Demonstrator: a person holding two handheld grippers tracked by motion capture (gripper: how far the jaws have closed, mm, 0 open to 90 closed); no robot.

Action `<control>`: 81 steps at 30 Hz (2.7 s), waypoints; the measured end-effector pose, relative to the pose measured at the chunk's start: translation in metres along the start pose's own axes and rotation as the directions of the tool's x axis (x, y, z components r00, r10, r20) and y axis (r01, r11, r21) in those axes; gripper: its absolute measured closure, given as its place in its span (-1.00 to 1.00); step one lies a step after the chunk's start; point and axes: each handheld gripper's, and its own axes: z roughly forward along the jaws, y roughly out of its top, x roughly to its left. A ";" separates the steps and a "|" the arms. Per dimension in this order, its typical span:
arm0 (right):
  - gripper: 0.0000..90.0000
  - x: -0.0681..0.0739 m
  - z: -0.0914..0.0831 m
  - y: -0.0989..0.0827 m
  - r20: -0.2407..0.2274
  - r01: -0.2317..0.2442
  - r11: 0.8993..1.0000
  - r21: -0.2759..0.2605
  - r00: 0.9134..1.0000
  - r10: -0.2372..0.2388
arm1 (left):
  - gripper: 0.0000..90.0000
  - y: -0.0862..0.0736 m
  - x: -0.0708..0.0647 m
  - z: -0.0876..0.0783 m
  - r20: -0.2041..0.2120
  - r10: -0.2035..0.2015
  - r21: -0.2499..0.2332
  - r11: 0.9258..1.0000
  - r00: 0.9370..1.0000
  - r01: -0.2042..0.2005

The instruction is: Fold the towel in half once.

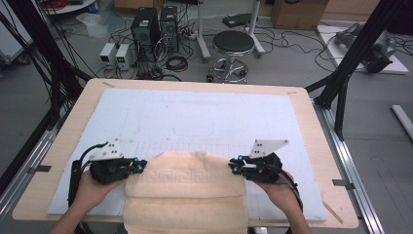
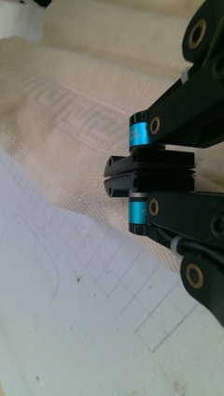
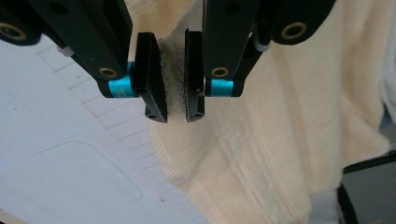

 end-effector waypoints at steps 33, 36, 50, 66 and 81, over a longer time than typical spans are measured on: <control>0.03 -0.032 0.038 -0.025 0.070 -0.037 0.986 0.161 0.997 0.026 | -0.06 -0.023 0.045 0.031 -0.129 -0.069 0.130 0.988 0.989 0.086; -0.01 -0.038 0.041 -0.029 0.067 -0.060 0.983 0.173 0.997 0.049 | -0.05 -0.027 0.050 0.036 -0.115 -0.078 0.154 0.984 0.990 0.095; 0.63 -0.037 0.049 -0.041 -0.024 -0.079 0.977 0.198 0.996 0.085 | 0.61 -0.034 0.050 0.037 -0.007 -0.125 0.178 0.976 0.992 0.125; 0.84 -0.046 0.031 -0.019 0.024 -0.044 0.986 0.164 0.999 0.040 | 0.86 -0.003 0.059 0.043 -0.107 -0.105 0.110 0.987 0.989 0.117; 0.89 -0.153 0.056 0.031 0.187 -0.127 0.979 0.161 0.978 0.096 | 0.87 0.072 0.149 0.091 -0.311 -0.181 0.060 0.976 0.933 0.210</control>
